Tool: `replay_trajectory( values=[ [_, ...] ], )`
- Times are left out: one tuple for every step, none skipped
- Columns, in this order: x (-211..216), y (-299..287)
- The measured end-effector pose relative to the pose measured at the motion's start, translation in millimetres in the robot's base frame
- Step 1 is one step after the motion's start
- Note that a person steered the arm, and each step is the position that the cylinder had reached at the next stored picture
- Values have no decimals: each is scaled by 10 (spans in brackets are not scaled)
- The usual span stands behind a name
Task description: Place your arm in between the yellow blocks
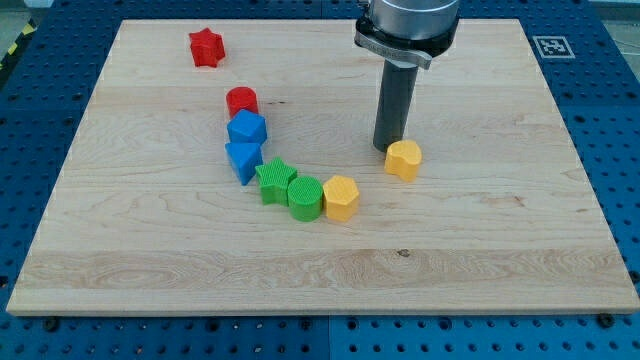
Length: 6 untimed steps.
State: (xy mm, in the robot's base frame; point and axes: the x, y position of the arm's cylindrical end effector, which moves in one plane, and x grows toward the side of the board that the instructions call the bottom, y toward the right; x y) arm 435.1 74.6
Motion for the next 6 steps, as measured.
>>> replay_trajectory(
  values=[
    [34, -165],
    [85, -326],
    [207, -353],
    [256, -358],
    [357, -358],
    [378, -221]
  ],
)
